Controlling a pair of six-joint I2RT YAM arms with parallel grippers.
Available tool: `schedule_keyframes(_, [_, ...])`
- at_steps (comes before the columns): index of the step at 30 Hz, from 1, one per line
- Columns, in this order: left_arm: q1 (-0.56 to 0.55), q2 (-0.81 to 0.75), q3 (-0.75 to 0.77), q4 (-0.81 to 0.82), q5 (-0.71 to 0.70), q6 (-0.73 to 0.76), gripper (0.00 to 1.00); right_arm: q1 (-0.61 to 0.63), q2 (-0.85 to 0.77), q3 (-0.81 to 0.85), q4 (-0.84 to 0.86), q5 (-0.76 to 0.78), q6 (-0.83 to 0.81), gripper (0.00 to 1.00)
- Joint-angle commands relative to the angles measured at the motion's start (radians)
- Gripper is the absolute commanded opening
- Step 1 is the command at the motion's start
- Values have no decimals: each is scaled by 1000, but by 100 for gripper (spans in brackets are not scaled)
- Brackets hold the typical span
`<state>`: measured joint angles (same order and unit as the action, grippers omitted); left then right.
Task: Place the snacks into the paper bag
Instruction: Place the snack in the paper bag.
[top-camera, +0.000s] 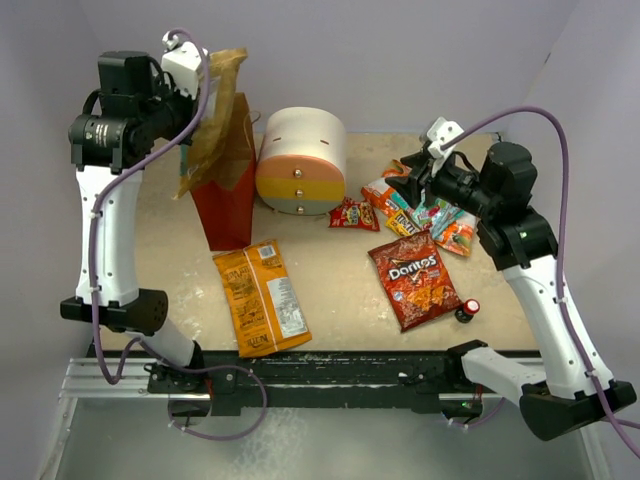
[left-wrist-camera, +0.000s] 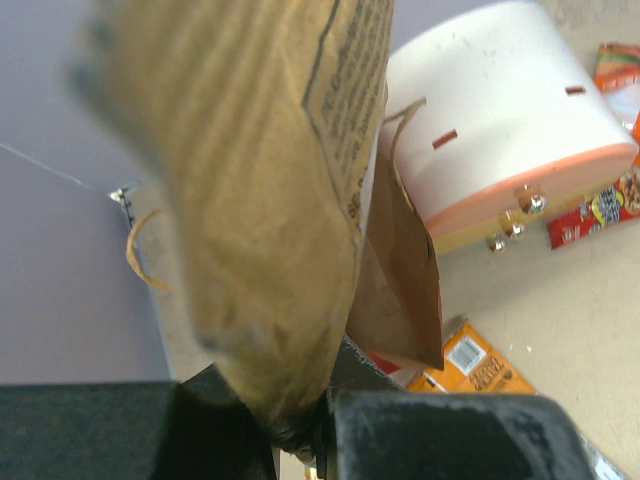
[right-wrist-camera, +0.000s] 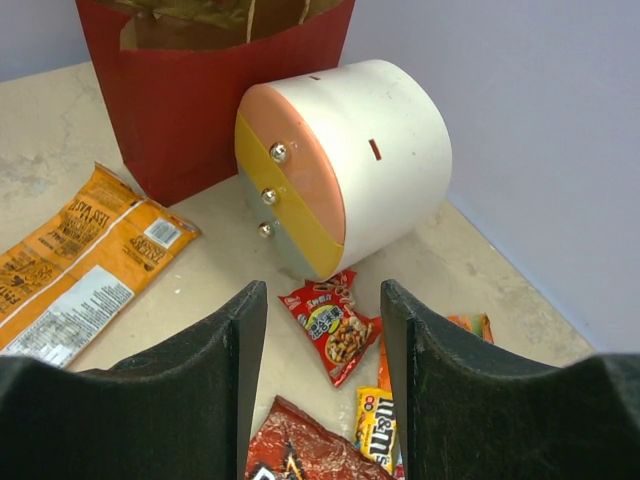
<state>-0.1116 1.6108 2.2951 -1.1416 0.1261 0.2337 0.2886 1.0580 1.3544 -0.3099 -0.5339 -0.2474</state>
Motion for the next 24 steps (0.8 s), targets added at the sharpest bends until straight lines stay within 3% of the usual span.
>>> schedule_keyframes(1, [10, 20, 88, -88, 3, 36, 0, -2, -14, -8, 22, -10, -16, 52])
schedule_keyframes(7, [32, 94, 138, -147, 45, 8, 0, -2, -10, -17, 29, -33, -11, 53])
schedule_keyframes(17, [34, 18, 171, 99, 89, 121, 0, 11, 103, 75, -10, -186, -42, 56])
schedule_keyframes(20, [33, -61, 108, 181, 149, 200, 0, 27, 141, 116, -7, -207, -56, 60])
schedule_keyframes(24, [33, -139, 138, 141, 319, 294, 0, 69, 181, 176, -7, -233, -100, 68])
